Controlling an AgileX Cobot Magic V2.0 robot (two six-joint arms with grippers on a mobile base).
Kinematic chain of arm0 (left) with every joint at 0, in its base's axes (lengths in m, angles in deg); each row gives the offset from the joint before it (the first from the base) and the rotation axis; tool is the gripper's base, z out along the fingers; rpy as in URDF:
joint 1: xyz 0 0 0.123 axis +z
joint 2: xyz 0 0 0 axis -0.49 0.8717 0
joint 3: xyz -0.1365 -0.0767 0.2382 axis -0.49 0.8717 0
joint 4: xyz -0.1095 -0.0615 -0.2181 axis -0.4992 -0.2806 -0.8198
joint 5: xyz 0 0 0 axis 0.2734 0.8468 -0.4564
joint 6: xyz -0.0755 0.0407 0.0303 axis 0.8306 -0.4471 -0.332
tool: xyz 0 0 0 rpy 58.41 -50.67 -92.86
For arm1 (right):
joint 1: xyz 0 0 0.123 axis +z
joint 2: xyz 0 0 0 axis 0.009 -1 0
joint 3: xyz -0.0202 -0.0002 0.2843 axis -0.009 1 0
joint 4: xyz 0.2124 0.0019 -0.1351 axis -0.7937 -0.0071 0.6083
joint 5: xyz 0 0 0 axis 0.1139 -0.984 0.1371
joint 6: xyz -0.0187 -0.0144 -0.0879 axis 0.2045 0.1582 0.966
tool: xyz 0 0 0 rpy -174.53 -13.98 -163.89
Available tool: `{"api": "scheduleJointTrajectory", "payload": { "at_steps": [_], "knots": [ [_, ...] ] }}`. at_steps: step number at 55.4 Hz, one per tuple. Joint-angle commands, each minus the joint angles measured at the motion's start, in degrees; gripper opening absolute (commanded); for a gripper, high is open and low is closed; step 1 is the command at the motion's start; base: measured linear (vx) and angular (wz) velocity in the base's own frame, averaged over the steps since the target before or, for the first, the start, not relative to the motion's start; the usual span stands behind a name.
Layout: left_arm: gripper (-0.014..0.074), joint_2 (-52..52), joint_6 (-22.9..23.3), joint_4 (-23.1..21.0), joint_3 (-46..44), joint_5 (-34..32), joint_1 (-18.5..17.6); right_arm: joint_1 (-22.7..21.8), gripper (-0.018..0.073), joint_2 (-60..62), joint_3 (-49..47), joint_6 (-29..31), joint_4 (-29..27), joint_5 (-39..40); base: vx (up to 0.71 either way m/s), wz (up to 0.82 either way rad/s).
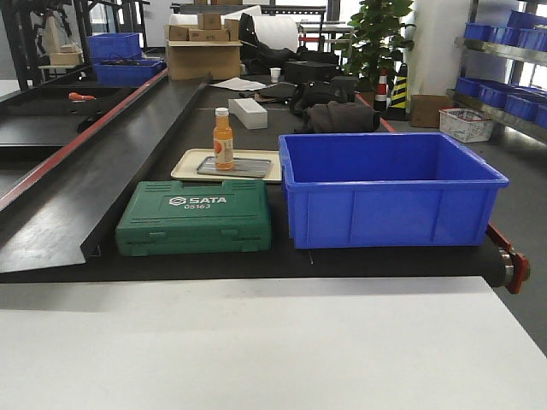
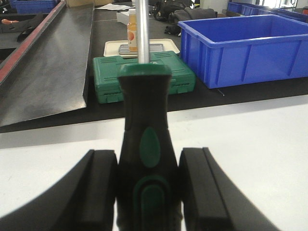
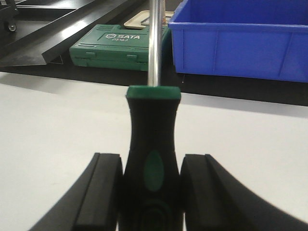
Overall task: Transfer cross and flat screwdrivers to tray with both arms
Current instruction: 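Hold both screwdrivers raised while the base starts turning away, then drive the base through the warehouse to the shelf with the grey tray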
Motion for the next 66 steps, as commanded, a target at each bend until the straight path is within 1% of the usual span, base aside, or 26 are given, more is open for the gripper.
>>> {"api": "scheduleJointTrajectory", "payload": {
  "at_steps": [1, 14, 23, 66],
  "knots": [
    [-0.0006, 0.5, 0.0, -0.5, -1.7, -5.8, -0.1, -0.1, -0.0008, -0.2, -1.7, 0.1, -1.2, 4.5, -0.17, 0.02],
    [-0.0006, 0.5, 0.0, -0.5, -1.7, -5.8, -0.1, -0.1, -0.0008, -0.2, -1.7, 0.1, -1.1, 4.5, -0.22, -0.03],
    [-0.0006, 0.5, 0.0, -0.5, -1.7, -5.8, -0.1, -0.1, -0.0008, -0.2, -1.7, 0.1, -1.1, 4.5, -0.25, -0.29],
    [-0.0006, 0.5, 0.0, -0.5, -1.7, -5.7, -0.1, -0.1, -0.0008, -0.2, -1.7, 0.1, -1.1, 4.5, -0.23, -0.52]
  ]
}}
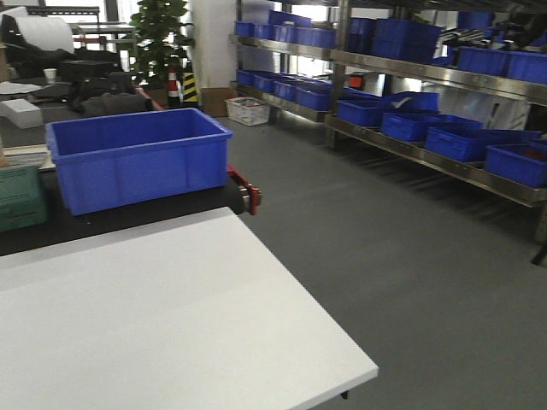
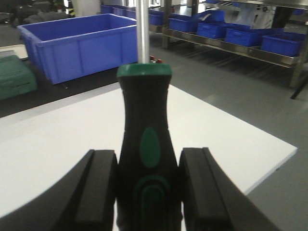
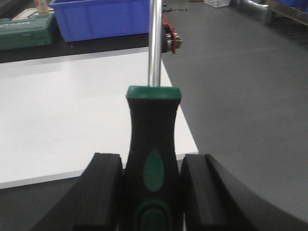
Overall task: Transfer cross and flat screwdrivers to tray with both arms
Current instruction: 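Drive the base through the warehouse to the shelf with the grey tray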
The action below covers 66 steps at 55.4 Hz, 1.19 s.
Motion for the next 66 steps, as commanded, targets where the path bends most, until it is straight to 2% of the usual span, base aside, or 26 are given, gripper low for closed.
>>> {"api": "scheduleJointTrajectory", "payload": {
  "at_steps": [1, 39, 66],
  "knots": [
    [-0.0006, 0.5, 0.1, -0.5, -1.7, -5.7, -0.1, -0.1, -0.0008, -0.2, -1.7, 0.1, -1.2, 4.7, -0.18, -0.58],
    [-0.0006, 0.5, 0.1, -0.5, -1.7, -5.7, -0.1, -0.1, -0.0008, -0.2, -1.7, 0.1, -1.2, 4.5, -0.11, -0.56],
    [-0.0006, 0.5, 0.1, -0.5, -1.7, -5.7, -0.1, -0.1, -0.0008, -0.2, -1.7, 0.1, -1.2, 4.1, 0.13, -0.65]
  ]
}}
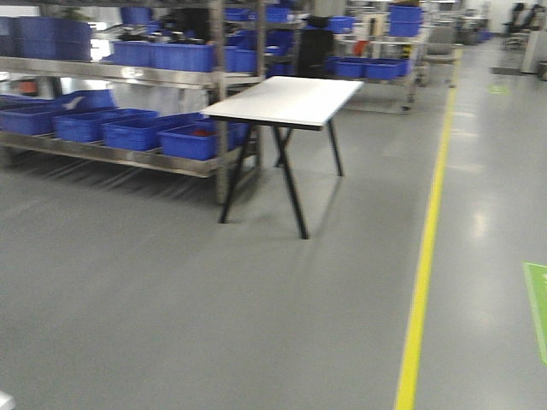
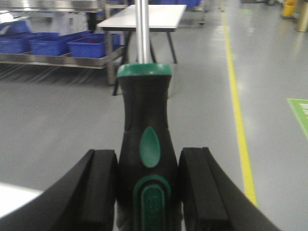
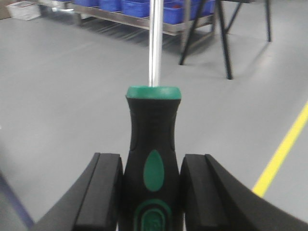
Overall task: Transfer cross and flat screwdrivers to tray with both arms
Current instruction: 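Drive the base through the warehouse to the shelf with the grey tray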
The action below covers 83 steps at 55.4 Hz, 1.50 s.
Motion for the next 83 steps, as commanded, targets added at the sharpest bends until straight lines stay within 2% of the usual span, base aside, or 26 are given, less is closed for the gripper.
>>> {"api": "scheduleJointTrajectory", "payload": {
  "at_steps": [1, 33, 83],
  "knots": [
    [-0.0006, 0.6, 0.2, -0.5, -1.7, -5.7, -0.2, -0.1, -0.0008, -0.2, -1.7, 0.1, -1.2, 4.3, 0.23, -0.65],
    [-0.0006, 0.6, 0.2, -0.5, -1.7, -5.7, -0.2, -0.2, -0.0008, -0.2, -1.7, 0.1, -1.2, 3.9, 0.31, -0.36],
    [-0.0006, 0.6, 0.2, -0.5, -1.7, -5.7, -0.2, -0.2, -0.0008, -0.2, -1.7, 0.1, -1.2, 3.5, 0.47, 0.21]
  ]
}}
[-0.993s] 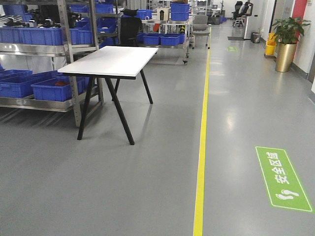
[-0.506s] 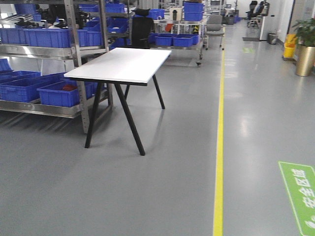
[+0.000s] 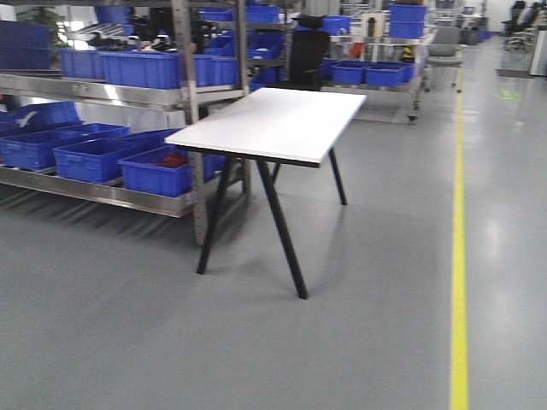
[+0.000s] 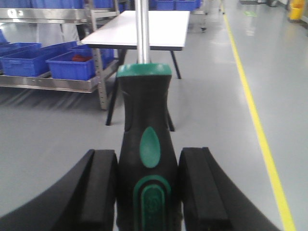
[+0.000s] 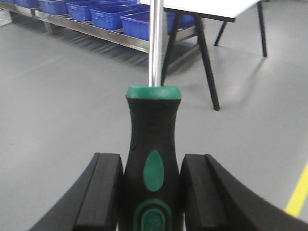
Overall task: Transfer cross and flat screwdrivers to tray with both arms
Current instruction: 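Drive the base through the warehouse to the shelf with the grey tray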
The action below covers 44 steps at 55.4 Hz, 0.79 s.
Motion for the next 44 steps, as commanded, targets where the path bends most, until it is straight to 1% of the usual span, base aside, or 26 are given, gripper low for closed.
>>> {"api": "scheduleJointTrajectory", "payload": {
  "at_steps": [1, 24, 44],
  "knots": [
    [-0.0006, 0.6, 0.2, -0.5, -1.7, -5.7, -0.2, -0.2, -0.0008, -0.2, -1.7, 0.1, -1.2, 4.3, 0.50, 0.38],
    [-0.0006, 0.6, 0.2, -0.5, -1.7, -5.7, -0.2, -0.2, -0.0008, -0.2, -1.7, 0.1, -1.2, 4.2, 0.51, 0.48],
    [-0.0006, 0.6, 0.2, -0.5, -1.7, -5.7, -0.2, -0.2, -0.0008, -0.2, -1.7, 0.1, -1.1, 3.7, 0.54, 0.65]
  ]
}}
